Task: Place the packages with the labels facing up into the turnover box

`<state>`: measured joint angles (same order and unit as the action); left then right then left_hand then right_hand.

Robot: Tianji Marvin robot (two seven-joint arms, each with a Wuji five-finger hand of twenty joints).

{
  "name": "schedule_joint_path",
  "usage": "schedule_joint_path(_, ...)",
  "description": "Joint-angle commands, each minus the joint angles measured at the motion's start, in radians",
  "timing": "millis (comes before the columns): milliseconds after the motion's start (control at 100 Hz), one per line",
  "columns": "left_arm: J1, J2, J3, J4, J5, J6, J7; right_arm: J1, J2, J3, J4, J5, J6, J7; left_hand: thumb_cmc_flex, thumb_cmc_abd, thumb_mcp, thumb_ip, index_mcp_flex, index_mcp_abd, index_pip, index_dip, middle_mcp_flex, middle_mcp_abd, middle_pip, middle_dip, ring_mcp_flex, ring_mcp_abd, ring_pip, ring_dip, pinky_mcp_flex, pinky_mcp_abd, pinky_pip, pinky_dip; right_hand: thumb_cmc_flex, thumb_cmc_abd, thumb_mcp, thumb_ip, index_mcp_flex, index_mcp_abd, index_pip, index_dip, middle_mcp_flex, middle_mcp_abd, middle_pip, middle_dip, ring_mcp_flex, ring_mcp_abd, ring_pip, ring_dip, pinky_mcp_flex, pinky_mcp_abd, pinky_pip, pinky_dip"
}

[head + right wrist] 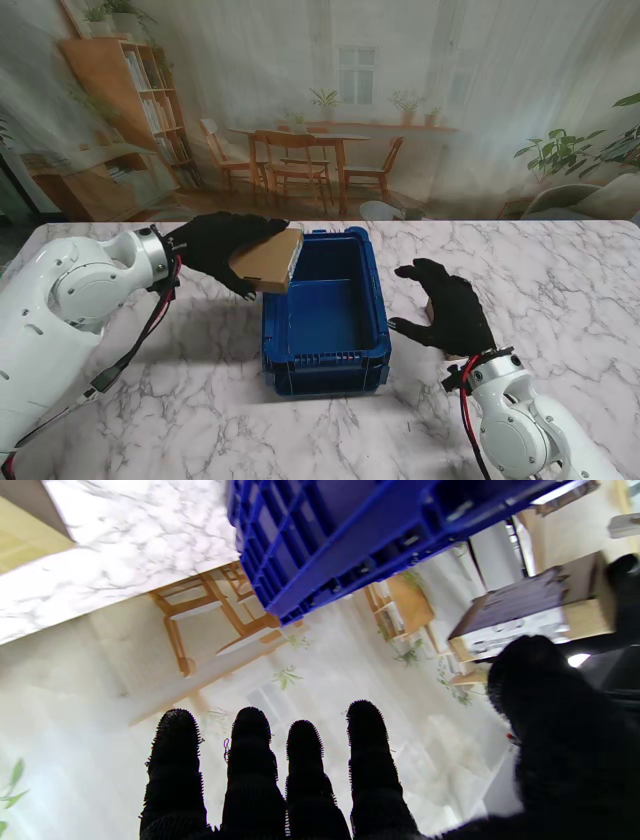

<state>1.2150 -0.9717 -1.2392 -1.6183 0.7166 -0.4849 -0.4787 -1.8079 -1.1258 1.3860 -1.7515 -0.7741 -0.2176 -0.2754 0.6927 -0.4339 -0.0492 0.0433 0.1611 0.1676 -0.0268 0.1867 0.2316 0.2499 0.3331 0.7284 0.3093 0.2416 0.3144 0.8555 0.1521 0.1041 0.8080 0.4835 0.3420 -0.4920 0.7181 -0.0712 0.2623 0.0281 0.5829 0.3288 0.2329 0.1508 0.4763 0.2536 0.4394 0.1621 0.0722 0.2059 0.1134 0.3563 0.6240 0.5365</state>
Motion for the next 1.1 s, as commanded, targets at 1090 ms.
schedule_joint_path(1090, -0.132, -0.052, 0.267, -0.043, -0.208, 0.185, -0.007, 0.276, -0.017, -0.208, 0.182, -0.084, -0.228, -0.206, 0.300, 0.188, 0.393, 0.046, 0.069, -0.048, 0.079, 0.049, 0.151, -0.139, 0.175, 0.029, 0.116, -0.080, 0.159, 0.010, 0.016, -0.024, 0.031, -0.002, 0.141, -0.180, 0.320, -0.034, -0.117, -0.386, 0.167, -0.115, -0.043, -0.206, -0.029, -0.011, -0.039, -0.111, 0.060, -0.046, -0.025, -0.070, 0.214, -0.229)
